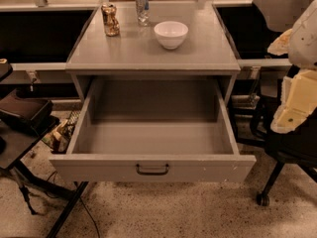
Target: Close top drawer
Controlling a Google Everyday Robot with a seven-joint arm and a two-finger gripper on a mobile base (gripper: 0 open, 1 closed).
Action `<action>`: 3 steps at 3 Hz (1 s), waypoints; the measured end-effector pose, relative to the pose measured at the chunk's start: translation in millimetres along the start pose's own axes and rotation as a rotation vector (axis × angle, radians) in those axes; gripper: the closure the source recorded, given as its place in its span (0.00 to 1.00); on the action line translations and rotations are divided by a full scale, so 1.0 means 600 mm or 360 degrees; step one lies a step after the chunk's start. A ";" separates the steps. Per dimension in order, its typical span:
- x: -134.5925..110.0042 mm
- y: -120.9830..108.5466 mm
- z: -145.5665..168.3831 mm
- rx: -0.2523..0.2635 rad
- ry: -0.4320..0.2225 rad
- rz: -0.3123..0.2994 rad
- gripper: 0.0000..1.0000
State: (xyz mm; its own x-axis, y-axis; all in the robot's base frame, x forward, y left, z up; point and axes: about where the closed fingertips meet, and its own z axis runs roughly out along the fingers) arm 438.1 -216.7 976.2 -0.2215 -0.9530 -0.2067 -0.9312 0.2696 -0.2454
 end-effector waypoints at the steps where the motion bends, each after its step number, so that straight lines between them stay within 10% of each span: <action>1: 0.000 0.000 0.000 0.0000 0.0000 0.0000 0.00; 3: 0.003 0.072 0.071 0.0036 0.0029 0.0050 0.00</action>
Offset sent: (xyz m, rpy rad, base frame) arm -0.0292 0.0191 -0.0647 -0.0173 0.0231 -0.0360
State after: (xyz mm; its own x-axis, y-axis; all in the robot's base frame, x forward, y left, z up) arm 409.8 -201.0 925.0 -0.2558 -0.9464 -0.1974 -0.9169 0.3022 -0.2606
